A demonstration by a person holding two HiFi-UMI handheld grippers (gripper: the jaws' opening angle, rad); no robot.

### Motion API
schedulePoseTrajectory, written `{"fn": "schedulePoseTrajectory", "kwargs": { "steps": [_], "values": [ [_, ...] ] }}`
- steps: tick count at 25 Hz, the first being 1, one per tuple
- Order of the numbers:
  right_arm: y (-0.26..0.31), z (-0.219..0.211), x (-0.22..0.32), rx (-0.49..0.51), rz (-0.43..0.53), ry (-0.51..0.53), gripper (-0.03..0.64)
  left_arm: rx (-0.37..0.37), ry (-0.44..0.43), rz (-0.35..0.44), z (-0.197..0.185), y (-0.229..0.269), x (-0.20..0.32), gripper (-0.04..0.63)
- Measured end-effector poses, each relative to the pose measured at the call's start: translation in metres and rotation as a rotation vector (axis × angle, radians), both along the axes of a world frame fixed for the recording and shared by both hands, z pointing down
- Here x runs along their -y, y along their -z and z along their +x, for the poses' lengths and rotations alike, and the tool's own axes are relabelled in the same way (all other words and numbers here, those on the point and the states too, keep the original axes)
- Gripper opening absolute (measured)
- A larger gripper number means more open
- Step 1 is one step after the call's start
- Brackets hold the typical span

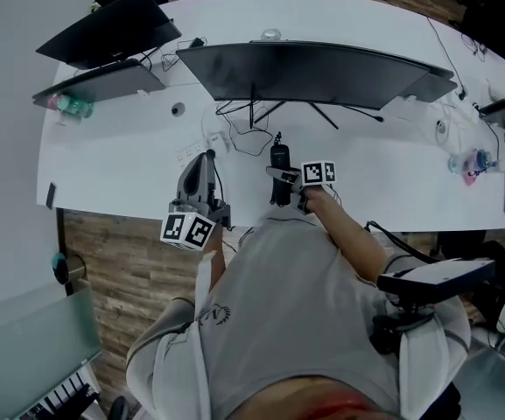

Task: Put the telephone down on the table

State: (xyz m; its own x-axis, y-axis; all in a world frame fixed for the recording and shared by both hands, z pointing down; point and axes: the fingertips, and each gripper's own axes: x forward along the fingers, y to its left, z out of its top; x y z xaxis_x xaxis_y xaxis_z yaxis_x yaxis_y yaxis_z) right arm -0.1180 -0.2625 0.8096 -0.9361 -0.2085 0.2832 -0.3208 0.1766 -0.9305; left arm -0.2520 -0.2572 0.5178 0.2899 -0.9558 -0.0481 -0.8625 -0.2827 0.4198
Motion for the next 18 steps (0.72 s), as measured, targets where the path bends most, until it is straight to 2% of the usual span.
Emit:
{"fn": "schedulePoseTrajectory", "kwargs": {
  "steps": [6,18],
  "values": [
    [-0.029,-0.006,0.000,0.018,-0.047,-0.022,0.298,0.008,0.010,-0.002,-0.004,-0.002,-0.004,0.011],
    [-0.087,-0.018,-0.014,-0.088,-0.082,0.050,0.298,0.043,0.028,-0.022,-0.012,-0.003,-0.005,0.011]
  ]
}}
